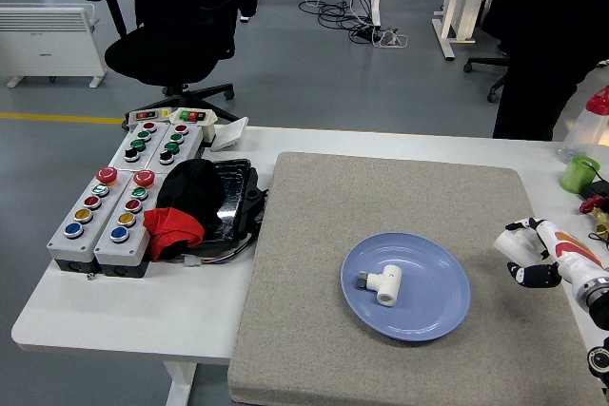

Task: Pick pipe place plate twice

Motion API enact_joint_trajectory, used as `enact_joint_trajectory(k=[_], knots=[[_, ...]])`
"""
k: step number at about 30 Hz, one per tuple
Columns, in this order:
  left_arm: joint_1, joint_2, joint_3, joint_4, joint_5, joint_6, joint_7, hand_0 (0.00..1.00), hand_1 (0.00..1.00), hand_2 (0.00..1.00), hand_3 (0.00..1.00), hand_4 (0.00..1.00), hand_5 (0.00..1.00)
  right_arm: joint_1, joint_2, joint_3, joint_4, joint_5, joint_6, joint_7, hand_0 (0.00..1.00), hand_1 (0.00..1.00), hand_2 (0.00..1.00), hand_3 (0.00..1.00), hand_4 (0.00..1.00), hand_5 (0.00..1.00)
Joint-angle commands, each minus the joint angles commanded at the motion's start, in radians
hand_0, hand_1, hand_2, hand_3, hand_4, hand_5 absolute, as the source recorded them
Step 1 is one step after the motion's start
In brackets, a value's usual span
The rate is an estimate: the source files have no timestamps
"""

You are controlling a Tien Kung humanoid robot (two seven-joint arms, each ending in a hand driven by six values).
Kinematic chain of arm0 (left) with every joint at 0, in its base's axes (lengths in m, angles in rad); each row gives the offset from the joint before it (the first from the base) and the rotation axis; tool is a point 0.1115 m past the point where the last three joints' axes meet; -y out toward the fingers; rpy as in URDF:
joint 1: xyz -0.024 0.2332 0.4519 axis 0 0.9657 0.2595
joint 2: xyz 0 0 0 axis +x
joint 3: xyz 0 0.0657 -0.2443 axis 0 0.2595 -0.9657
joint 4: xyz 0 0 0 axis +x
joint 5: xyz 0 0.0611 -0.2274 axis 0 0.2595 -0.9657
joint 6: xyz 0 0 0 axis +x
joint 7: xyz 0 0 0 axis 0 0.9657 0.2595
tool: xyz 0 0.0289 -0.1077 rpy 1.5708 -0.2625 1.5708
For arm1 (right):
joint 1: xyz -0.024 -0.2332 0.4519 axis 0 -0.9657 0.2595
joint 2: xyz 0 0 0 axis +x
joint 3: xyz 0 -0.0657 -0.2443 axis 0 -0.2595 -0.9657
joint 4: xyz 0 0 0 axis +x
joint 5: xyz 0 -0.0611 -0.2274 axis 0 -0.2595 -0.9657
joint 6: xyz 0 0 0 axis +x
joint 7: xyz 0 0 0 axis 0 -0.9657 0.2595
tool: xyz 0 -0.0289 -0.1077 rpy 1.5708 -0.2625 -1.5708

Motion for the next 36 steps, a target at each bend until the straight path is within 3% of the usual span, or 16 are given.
enact_joint_trajectory(k=[5, 10, 14, 15, 16, 21, 22, 27, 28, 30, 33, 34, 36], knots=[[-0.007, 0.001, 0.007, 0.003, -0.008, 0.004, -0.007, 0.653, 0.630, 0.631, 0.551, 0.388, 0.998, 0.001, -0.009, -0.006, 0.091, 0.058, -0.042, 0.077, 0.335, 0.435, 0.533, 0.597, 0.380, 0.136], [-0.011, 0.005, 0.013, 0.002, -0.022, 0.007, -0.006, 0.653, 0.630, 0.631, 0.550, 0.388, 0.998, -0.002, -0.021, -0.044, 0.181, 0.116, -0.037, 0.113, 0.333, 0.433, 0.529, 0.596, 0.376, 0.132], [-0.013, 0.007, 0.017, 0.001, -0.029, 0.008, -0.003, 0.653, 0.630, 0.631, 0.550, 0.388, 0.998, 0.010, -0.018, -0.099, 0.207, 0.133, -0.018, 0.106, 0.333, 0.433, 0.529, 0.596, 0.376, 0.132], [-0.013, 0.007, 0.017, 0.000, -0.030, 0.008, -0.002, 0.653, 0.630, 0.631, 0.550, 0.388, 0.998, 0.014, -0.015, -0.113, 0.206, 0.133, -0.013, 0.104, 0.333, 0.433, 0.529, 0.596, 0.376, 0.132], [-0.013, 0.007, 0.018, 0.000, -0.030, 0.008, -0.002, 0.653, 0.629, 0.630, 0.551, 0.391, 0.998, 0.016, -0.014, -0.123, 0.205, 0.133, -0.010, 0.103, 0.400, 0.469, 0.533, 0.594, 0.368, 0.133], [-0.013, 0.006, 0.020, 0.000, -0.034, 0.009, -0.002, 0.653, 0.629, 0.630, 0.551, 0.391, 0.998, 0.029, 0.003, -0.189, 0.175, 0.128, 0.009, 0.090, 0.400, 0.469, 0.533, 0.594, 0.368, 0.133], [-0.013, 0.006, 0.021, 0.000, -0.035, 0.009, -0.002, 0.653, 0.628, 0.630, 0.551, 0.391, 0.998, 0.030, 0.005, -0.195, 0.171, 0.128, 0.013, 0.088, 0.618, 0.599, 0.590, 0.623, 0.396, 0.148], [-0.014, 0.006, 0.025, -0.001, -0.040, 0.009, -0.002, 0.653, 0.628, 0.630, 0.551, 0.391, 0.998, 0.034, 0.009, -0.231, 0.161, 0.094, 0.074, 0.068, 0.618, 0.599, 0.590, 0.623, 0.396, 0.148], [-0.014, 0.006, 0.025, -0.001, -0.040, 0.009, -0.002, 0.653, 0.628, 0.630, 0.551, 0.391, 0.998, 0.034, 0.010, -0.233, 0.160, 0.086, 0.087, 0.060, 0.872, 0.829, 0.927, 0.851, 0.661, 0.322], [-0.014, 0.006, 0.025, -0.001, -0.040, 0.009, -0.002, 0.653, 0.628, 0.630, 0.551, 0.391, 0.998, 0.036, 0.010, -0.235, 0.157, 0.075, 0.123, 0.043, 0.872, 0.829, 0.927, 0.851, 0.661, 0.322], [-0.015, 0.007, 0.026, -0.001, -0.040, 0.008, -0.002, 0.653, 0.628, 0.630, 0.551, 0.391, 0.998, 0.037, 0.012, -0.231, 0.148, 0.077, 0.140, 0.037, 0.872, 0.829, 0.927, 0.851, 0.661, 0.322], [-0.015, 0.007, 0.026, -0.001, -0.040, 0.008, -0.002, 0.653, 0.628, 0.630, 0.551, 0.391, 0.998, 0.037, 0.012, -0.230, 0.147, 0.078, 0.141, 0.036, 0.968, 0.918, 0.998, 0.909, 0.712, 0.340], [-0.015, 0.006, 0.025, -0.001, -0.040, 0.008, -0.001, 0.653, 0.628, 0.630, 0.551, 0.391, 0.998, 0.038, 0.012, -0.223, 0.143, 0.073, 0.154, 0.031, 0.968, 0.918, 0.998, 0.909, 0.712, 0.340]])
